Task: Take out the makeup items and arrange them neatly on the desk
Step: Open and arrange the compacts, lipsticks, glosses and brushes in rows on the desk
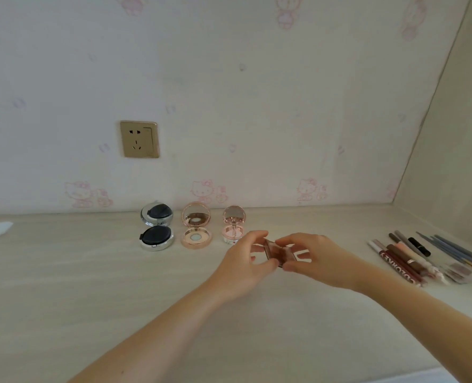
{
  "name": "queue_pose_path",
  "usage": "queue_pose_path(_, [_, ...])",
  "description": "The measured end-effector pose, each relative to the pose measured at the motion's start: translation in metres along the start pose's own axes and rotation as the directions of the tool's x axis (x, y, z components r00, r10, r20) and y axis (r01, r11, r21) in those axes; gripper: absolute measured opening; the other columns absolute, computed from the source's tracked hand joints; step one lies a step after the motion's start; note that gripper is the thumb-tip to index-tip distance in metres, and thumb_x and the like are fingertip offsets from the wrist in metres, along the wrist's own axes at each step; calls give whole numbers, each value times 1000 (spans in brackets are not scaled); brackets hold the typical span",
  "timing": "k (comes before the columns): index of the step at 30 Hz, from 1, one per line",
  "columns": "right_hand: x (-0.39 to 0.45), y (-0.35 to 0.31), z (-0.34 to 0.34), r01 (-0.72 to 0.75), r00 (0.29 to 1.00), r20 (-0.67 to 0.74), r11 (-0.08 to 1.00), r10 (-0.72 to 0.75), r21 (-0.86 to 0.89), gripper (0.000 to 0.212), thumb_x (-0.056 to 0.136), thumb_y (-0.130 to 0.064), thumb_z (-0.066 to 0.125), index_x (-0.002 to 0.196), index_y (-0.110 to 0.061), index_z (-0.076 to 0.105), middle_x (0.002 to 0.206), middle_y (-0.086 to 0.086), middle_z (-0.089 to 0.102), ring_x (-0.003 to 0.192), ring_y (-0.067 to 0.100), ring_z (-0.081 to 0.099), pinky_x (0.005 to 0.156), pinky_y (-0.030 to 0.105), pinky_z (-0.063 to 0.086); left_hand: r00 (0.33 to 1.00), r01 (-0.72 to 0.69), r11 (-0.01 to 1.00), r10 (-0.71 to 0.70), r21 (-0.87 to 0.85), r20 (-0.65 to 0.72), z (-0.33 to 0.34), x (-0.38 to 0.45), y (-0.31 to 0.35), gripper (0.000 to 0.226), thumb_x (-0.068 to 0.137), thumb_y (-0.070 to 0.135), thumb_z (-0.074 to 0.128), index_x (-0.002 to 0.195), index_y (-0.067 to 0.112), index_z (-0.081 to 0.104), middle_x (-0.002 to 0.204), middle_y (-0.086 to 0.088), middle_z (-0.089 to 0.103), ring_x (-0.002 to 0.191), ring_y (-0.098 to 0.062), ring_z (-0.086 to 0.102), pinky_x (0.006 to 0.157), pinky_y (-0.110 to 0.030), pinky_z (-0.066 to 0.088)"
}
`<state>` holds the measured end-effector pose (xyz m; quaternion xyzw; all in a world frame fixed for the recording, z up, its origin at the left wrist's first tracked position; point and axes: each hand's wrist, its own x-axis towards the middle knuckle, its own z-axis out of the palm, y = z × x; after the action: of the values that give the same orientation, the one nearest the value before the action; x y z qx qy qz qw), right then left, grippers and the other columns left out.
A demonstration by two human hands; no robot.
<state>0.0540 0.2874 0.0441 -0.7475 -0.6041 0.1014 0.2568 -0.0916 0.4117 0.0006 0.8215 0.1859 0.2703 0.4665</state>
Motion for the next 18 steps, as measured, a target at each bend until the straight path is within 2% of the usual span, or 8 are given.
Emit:
queue_pose_path(3, [15, -23, 15, 38, 999, 5, 998, -39, 55, 34, 81, -28, 71, 98, -53, 54, 106, -25, 63, 101, -2, 60, 89, 25, 52, 999, 10, 999, -12, -48, -50, -30, -13, -8, 55, 82, 22, 73, 132, 25, 49, 121, 14, 60, 111, 6, 56, 95, -20, 45])
queue_pose_path(6, [30, -44, 32, 72, 997, 15, 992, -74, 108, 30, 83, -30, 71, 106, -45, 60, 108, -21, 64, 100, 0, 61, 89, 26, 52, 995, 52, 993, -60, -103, -83, -59, -27, -15, 53, 83, 22, 73, 130, 23, 50, 118, 15, 63, 111, 2, 58, 93, -20, 47])
queue_pose_path(9, [45, -64, 49, 115, 993, 10, 980, -118, 162, 28, 83, -32, 70, 108, -41, 61, 105, -23, 63, 98, -4, 60, 86, 22, 52, 987, 88, 984, -107, -156, -119, -85, -41, -21, 47, 85, 24, 71, 126, 26, 49, 112, 14, 67, 105, 7, 60, 79, -5, 46])
queue_pose_path(11, [53, -77, 60, 145, 989, 8, 970, -149, 196, 26, 84, -32, 69, 103, -46, 60, 103, -26, 62, 99, -3, 60, 84, 19, 52, 980, 101, 978, -130, -185, -151, -101, -49, -25, 39, 86, 24, 70, 120, 28, 53, 105, 15, 71, 101, 8, 62, 74, -2, 44])
queue_pose_path(14, [66, -96, 78, 156, 987, 4, 954, -163, 255, 24, 83, -30, 68, 99, -46, 61, 101, -25, 63, 98, -1, 60, 82, 17, 53, 969, 110, 969, -154, -219, -194, -122, -60, -31, 35, 85, 22, 70, 118, 23, 58, 108, 11, 71, 102, 2, 65, 84, -13, 49])
queue_pose_path(16, [73, -104, 92, 151, 987, 2, 939, -160, 309, 25, 83, -28, 67, 108, -34, 65, 103, -19, 65, 97, 2, 62, 84, 25, 55, 963, 109, 965, -162, -237, -217, -133, -66, -36, 36, 85, 21, 71, 119, 21, 59, 110, 9, 71, 103, -1, 65, 92, -22, 49])
queue_pose_path(18, [78, -111, 103, 137, 989, -4, 915, -147, 379, 25, 83, -28, 67, 107, -33, 65, 103, -16, 66, 95, 5, 64, 86, 31, 55, 960, 98, 965, -156, -243, -234, -141, -70, -42, 36, 84, 18, 71, 118, 22, 60, 108, 8, 72, 103, -3, 66, 91, -23, 49])
